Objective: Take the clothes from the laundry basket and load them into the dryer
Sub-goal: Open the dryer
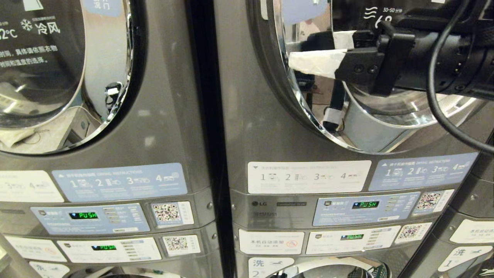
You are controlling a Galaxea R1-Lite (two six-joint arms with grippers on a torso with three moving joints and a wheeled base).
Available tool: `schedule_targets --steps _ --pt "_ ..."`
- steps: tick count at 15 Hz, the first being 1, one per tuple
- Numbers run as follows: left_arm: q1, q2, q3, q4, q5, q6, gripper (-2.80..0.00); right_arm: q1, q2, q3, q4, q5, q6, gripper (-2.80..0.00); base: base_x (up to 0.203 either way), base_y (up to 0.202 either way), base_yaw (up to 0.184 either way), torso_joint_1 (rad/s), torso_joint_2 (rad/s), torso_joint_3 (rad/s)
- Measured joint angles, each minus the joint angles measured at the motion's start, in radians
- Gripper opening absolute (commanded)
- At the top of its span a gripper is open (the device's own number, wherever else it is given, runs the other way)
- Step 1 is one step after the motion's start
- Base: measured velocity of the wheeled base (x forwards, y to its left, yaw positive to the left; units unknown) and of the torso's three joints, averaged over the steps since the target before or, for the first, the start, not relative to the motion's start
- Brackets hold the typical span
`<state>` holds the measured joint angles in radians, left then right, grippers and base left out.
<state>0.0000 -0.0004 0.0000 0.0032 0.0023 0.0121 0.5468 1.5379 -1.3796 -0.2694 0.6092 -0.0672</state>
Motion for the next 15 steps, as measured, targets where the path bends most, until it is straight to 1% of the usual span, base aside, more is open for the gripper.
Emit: schedule_targets --steps 6,9,12,15 --pt "0.0 0.0 0.0 0.0 0.0 0.0 -2.8 0.0 -0.225 0.223 0.002 0.053 0.004 0.0 0.0 0.0 0.0 0.0 0.0 0.0" --pt "0.0 0.0 0.0 0.0 0.0 0.0 -2.8 0.0 -0.349 0.308 0.028 0.06 0.012 0.0 0.0 0.0 0.0 0.0 0.0 0.0" --pt "0.0 0.0 0.0 0.0 0.0 0.0 -2.8 -0.001 -0.503 0.347 0.105 0.055 0.067 0.0 0.0 0.0 0.0 0.0 0.0 0.0" --pt "0.0 0.0 0.0 0.0 0.0 0.0 -2.8 -0.001 -0.693 0.35 0.245 0.052 0.153 0.0 0.0 0.0 0.0 0.0 0.0 0.0"
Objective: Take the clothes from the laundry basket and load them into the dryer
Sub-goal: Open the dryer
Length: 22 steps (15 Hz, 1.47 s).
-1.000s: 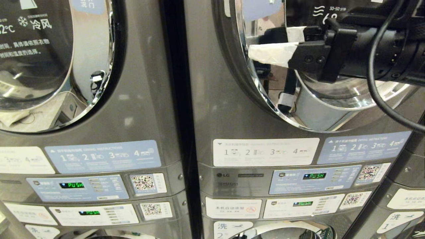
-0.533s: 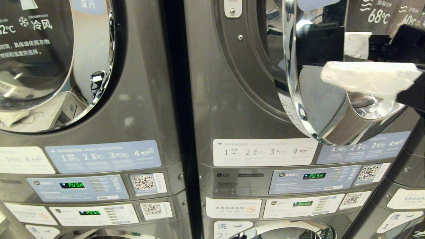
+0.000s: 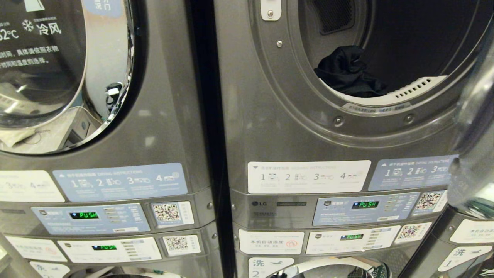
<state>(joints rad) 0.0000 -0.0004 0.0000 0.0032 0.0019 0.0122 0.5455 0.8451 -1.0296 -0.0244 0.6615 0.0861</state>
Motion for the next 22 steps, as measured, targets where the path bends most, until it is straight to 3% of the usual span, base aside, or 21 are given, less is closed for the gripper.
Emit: schedule_targets --steps 3,5,10,12,18,22 --pt "0.0 0.0 0.0 0.0 0.0 0.0 -2.8 0.001 -0.208 -0.027 0.107 -0.033 0.166 0.0 0.0 0.0 0.0 0.0 0.0 0.0" --pt "0.0 0.0 0.0 0.0 0.0 0.0 -2.8 0.002 -0.324 -0.05 0.175 -0.126 0.234 0.0 0.0 0.0 0.0 0.0 0.0 0.0" --pt "0.0 0.0 0.0 0.0 0.0 0.0 -2.8 0.003 -0.496 -0.002 0.328 -0.598 0.085 0.0 0.0 0.0 0.0 0.0 0.0 0.0" --pt "0.0 0.0 0.0 0.0 0.0 0.0 -2.8 -0.005 -0.534 0.022 0.352 -0.718 0.003 0.0 0.0 0.0 0.0 0.0 0.0 0.0" --pt "0.0 0.0 0.0 0.0 0.0 0.0 -2.8 -0.014 -0.572 0.0 0.431 -0.783 -0.1 0.0 0.0 0.0 0.0 0.0 0.0 0.0" --pt "0.0 0.0 0.0 0.0 0.0 0.0 -2.8 -0.01 -0.571 -0.02 0.437 -0.682 -0.075 0.0 0.0 0.0 0.0 0.0 0.0 0.0"
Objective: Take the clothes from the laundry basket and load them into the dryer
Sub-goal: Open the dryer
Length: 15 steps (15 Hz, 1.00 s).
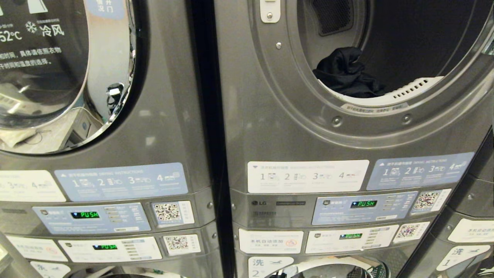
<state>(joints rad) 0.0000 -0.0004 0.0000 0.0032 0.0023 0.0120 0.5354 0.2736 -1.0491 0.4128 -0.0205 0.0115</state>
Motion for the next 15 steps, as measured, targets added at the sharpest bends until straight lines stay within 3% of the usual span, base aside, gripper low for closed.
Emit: schedule_targets --steps 5,13,15 --pt "0.0 0.0 0.0 0.0 0.0 0.0 -2.8 0.027 0.04 0.009 -0.003 0.056 0.003 0.0 0.0 0.0 0.0 0.0 0.0 0.0" --pt "0.0 0.0 0.0 0.0 0.0 0.0 -2.8 0.033 0.05 0.025 0.002 0.263 0.047 0.0 0.0 0.0 0.0 0.0 0.0 0.0" --pt "0.0 0.0 0.0 0.0 0.0 0.0 -2.8 0.03 0.052 0.047 -0.001 0.252 0.04 0.0 0.0 0.0 0.0 0.0 0.0 0.0"
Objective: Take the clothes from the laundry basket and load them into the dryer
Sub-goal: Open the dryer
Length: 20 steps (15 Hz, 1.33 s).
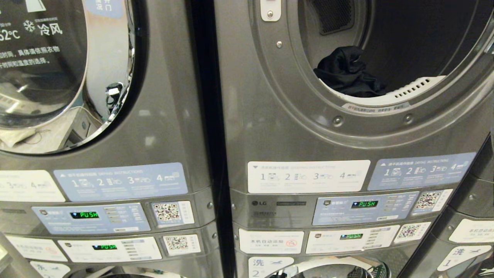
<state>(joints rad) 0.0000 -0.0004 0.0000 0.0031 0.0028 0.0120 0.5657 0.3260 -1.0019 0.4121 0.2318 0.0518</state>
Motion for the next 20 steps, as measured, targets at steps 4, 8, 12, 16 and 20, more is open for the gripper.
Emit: schedule_targets --steps 4,8,12,16,20 --pt "0.0 0.0 0.0 0.0 0.0 0.0 -2.8 -0.004 0.016 0.046 -0.001 -0.076 -0.042 0.0 0.0 0.0 0.0 0.0 0.0 0.0" --pt "0.0 0.0 0.0 0.0 0.0 0.0 -2.8 -0.008 0.024 0.061 0.0 -0.106 -0.058 0.0 0.0 0.0 0.0 0.0 0.0 0.0" --pt "0.0 0.0 0.0 0.0 0.0 0.0 -2.8 -0.01 0.024 0.19 0.0 -0.17 -0.052 0.0 0.0 0.0 0.0 0.0 0.0 0.0" --pt "0.0 0.0 0.0 0.0 -0.001 0.0 -2.8 -0.013 0.022 0.313 0.0 -0.195 -0.056 0.0 0.0 0.0 0.0 0.0 0.0 0.0" --pt "0.0 0.0 0.0 0.0 0.0 0.0 -2.8 -0.021 -0.009 0.438 0.0 -0.195 -0.057 0.0 0.0 0.0 0.0 0.0 0.0 0.0"
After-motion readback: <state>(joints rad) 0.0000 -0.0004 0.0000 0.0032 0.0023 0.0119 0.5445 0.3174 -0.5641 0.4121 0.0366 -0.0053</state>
